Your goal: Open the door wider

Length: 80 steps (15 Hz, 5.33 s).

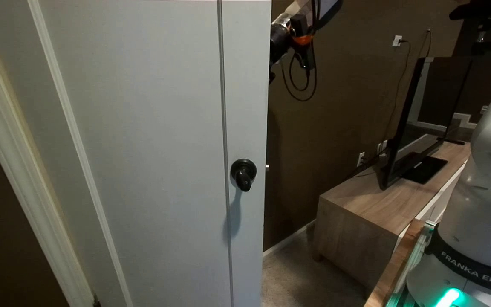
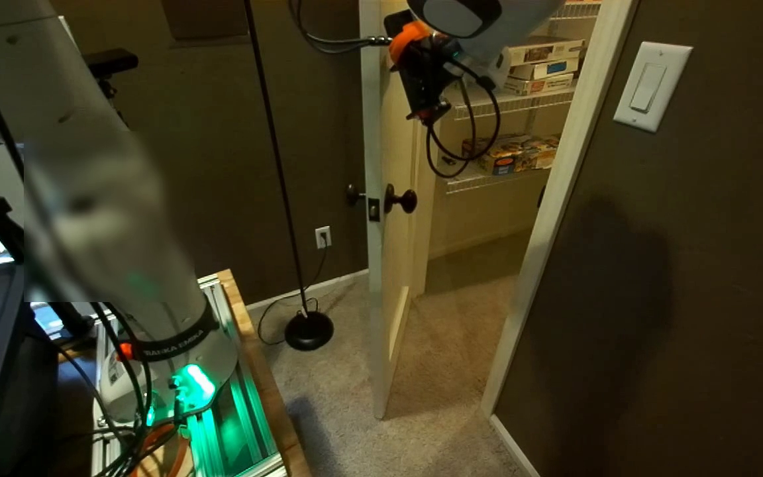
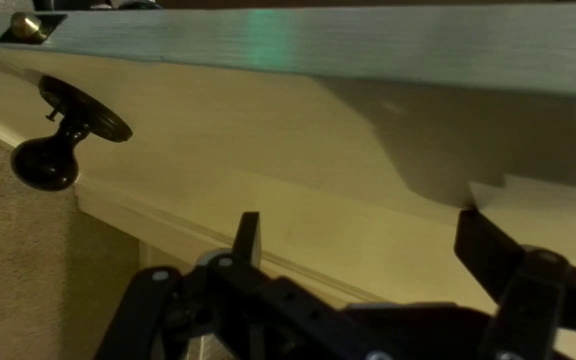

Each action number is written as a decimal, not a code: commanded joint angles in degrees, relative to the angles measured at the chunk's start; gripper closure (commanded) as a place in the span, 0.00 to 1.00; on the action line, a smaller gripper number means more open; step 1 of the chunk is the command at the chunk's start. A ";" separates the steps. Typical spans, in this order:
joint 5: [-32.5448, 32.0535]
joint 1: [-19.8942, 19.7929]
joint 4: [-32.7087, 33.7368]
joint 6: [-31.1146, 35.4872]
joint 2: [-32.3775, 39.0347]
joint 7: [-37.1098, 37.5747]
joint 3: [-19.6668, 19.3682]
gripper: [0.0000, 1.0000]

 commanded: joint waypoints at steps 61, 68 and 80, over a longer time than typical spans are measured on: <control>16.63 13.74 15.81 -12.86 23.52 -14.47 21.06 0.00; 10.87 13.52 9.00 -0.80 14.62 -7.46 18.18 0.00; -3.26 11.41 -11.77 11.62 -12.63 18.57 17.77 0.00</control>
